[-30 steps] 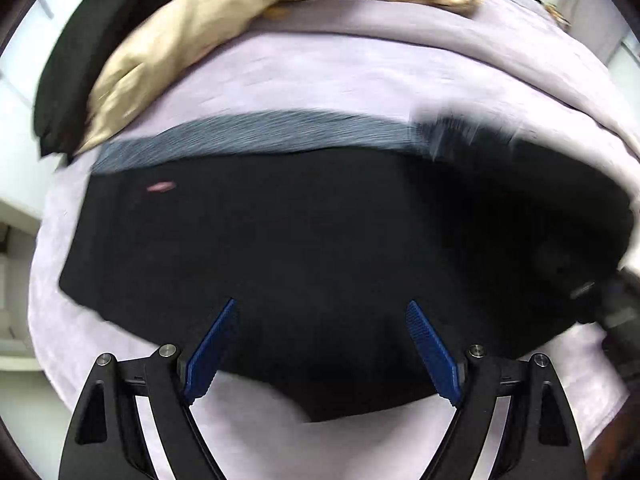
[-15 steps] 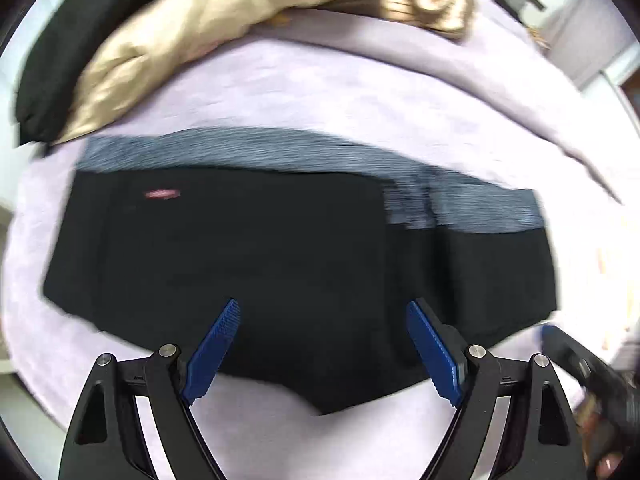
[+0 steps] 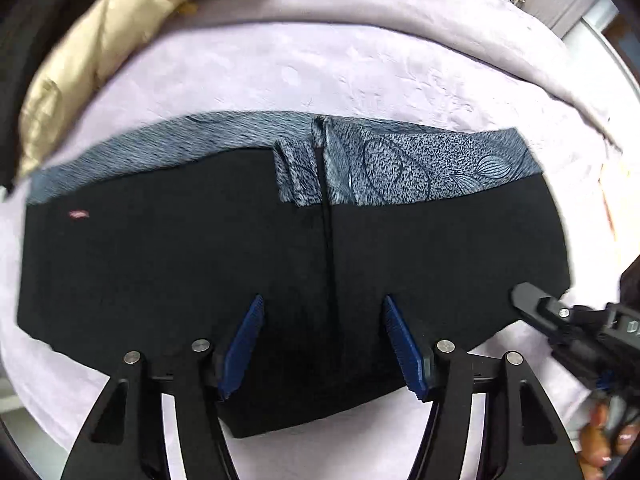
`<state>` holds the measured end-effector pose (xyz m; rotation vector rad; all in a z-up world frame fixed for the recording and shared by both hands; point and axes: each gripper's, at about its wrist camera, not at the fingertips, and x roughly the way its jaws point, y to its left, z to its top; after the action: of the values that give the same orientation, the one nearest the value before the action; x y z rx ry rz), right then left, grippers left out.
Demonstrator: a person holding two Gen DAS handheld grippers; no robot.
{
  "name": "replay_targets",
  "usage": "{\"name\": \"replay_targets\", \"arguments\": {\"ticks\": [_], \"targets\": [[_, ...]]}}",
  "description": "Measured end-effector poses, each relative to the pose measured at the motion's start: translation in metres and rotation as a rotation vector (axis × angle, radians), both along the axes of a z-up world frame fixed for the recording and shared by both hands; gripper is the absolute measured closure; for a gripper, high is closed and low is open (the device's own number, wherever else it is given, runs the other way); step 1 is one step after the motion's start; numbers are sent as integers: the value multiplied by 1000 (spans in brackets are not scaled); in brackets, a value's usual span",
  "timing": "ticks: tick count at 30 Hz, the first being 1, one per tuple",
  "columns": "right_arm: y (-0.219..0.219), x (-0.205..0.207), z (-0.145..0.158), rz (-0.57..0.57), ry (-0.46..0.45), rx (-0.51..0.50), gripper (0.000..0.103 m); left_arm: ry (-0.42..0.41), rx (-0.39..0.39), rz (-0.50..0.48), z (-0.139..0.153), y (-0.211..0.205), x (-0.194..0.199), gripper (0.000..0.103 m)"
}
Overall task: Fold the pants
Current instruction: 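Lower the folded end onto the pants and open the right gripper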
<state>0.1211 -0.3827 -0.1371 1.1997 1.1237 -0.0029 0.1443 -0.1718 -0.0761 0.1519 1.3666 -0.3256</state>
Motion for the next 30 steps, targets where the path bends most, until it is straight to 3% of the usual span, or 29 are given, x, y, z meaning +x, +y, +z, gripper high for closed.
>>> {"name": "replay_targets", "arguments": {"ticks": [3, 5, 7, 9, 11, 14, 17, 21, 22, 23, 28, 30], "targets": [[3, 4, -23, 18, 64, -14, 99, 39, 14, 25, -24, 12, 10, 28], [1, 6, -27, 36, 70, -10, 99, 41, 16, 47, -22, 13, 12, 27], [3, 11, -16, 128, 49, -30, 93, -2, 35, 37, -10, 11, 11, 27], [6, 14, 5, 264, 43, -94, 72, -43, 48, 21, 2, 9, 12, 27], [0, 13, 39, 344, -60, -187, 62, -101, 48, 19, 22, 9, 14, 27], [-33, 18, 74, 312, -176, -319, 52, -150, 22, 18, 42, 2, 25, 27], [-78, 37, 63, 219, -140, -360, 51, -164, 0, -25, 47, -22, 35, 27], [-110, 65, 1, 205, 8, -259, 53, -141, 2, -60, 24, -60, 44, 27], [-113, 68, -11, 212, 20, -216, 56, -135, 22, -61, 14, -67, 48, 27], [-115, 66, -19, 218, 22, -156, 68, -133, 38, -60, 8, -67, 45, 27], [-95, 70, -1, 282, 7, -166, 69, -108, 121, -60, -20, -58, 42, 26], [-88, 79, 2, 324, 26, -244, 69, -93, 146, -71, -28, -54, 41, 16]]}}
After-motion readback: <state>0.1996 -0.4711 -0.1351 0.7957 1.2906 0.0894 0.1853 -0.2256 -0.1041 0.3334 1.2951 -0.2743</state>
